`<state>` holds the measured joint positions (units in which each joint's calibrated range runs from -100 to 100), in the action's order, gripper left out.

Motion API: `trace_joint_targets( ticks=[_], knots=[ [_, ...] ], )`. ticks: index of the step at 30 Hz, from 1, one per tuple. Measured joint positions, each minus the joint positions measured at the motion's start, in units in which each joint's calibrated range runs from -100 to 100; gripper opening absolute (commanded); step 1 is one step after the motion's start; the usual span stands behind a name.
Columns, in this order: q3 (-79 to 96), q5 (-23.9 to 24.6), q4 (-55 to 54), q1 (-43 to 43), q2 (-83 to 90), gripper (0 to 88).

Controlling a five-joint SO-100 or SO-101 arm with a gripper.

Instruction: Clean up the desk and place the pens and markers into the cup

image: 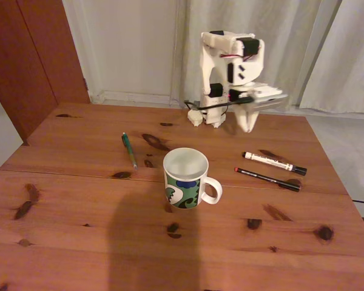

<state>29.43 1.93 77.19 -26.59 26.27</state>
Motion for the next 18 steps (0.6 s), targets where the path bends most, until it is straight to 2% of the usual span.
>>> trace_joint_targets(
  ticks=[6, 18],
  knots=[
    [0.0, -6.6, 0.0, -6.2, 0.0, 0.8],
    [0.0, -8.0, -1.1, -7.9, -6.9, 0.8]
  ],
)
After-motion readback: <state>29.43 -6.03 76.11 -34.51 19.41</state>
